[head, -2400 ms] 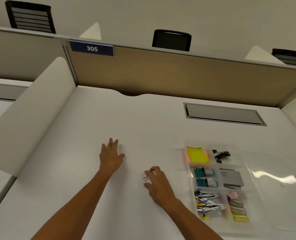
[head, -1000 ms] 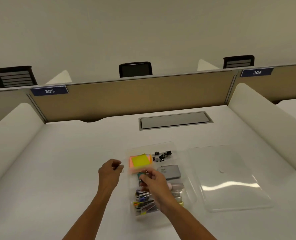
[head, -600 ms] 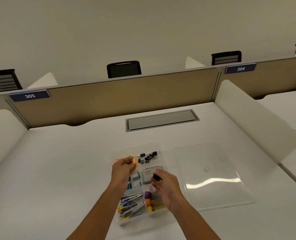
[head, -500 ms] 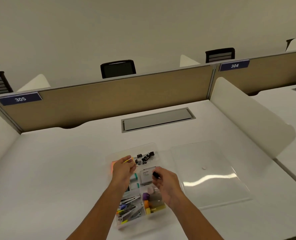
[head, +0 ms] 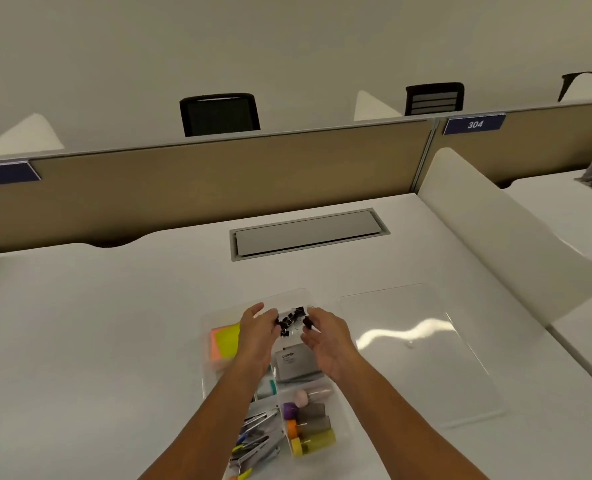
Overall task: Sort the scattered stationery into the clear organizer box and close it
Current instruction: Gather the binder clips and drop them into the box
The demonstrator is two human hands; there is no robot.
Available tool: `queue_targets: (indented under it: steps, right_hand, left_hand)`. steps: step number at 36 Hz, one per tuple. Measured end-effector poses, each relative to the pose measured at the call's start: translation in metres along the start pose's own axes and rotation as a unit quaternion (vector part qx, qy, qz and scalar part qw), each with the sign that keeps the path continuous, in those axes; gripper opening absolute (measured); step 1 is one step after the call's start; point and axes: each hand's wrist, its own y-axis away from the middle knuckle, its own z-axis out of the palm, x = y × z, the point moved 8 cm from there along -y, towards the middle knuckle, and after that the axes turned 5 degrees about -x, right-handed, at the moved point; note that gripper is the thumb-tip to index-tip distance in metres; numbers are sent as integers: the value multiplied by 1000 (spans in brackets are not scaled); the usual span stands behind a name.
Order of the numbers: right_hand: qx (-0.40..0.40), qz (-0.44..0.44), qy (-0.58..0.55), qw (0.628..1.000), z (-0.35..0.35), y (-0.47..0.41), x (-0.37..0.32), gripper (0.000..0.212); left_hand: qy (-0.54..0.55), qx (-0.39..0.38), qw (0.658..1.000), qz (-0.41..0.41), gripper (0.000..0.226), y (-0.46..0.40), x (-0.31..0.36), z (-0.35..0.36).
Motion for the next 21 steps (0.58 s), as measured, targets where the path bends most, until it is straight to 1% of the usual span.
queue_targets:
  steps: [5, 9, 12, 15, 18, 21]
  right_hand:
    - [-2, -11, 32, 999, 5, -6, -12, 9]
    - [-9, -27, 30, 999, -1, -8, -16, 7]
    - [19, -58, 48, 997, -11, -9, -19, 17]
    - [55, -117, 151, 980, -24, -4, -27, 19]
    - [83, -168, 273, 944, -37, 3, -27, 21]
    - [75, -193, 383, 900, -46, 8, -18, 26]
  left_hand:
    - [-1, -16, 1000, -3, 50, -10, -2, -2]
    - [-5, -37, 999, 7, 53, -11, 1, 1]
    - [-24, -53, 998, 30, 50, -11, 6, -2]
    - [-64, -52, 995, 61, 42, -8, 8, -13]
    - [-110, -39, 988, 98, 30, 2, 9, -26]
    - [-148, -22, 978, 143, 27, 20, 15, -34]
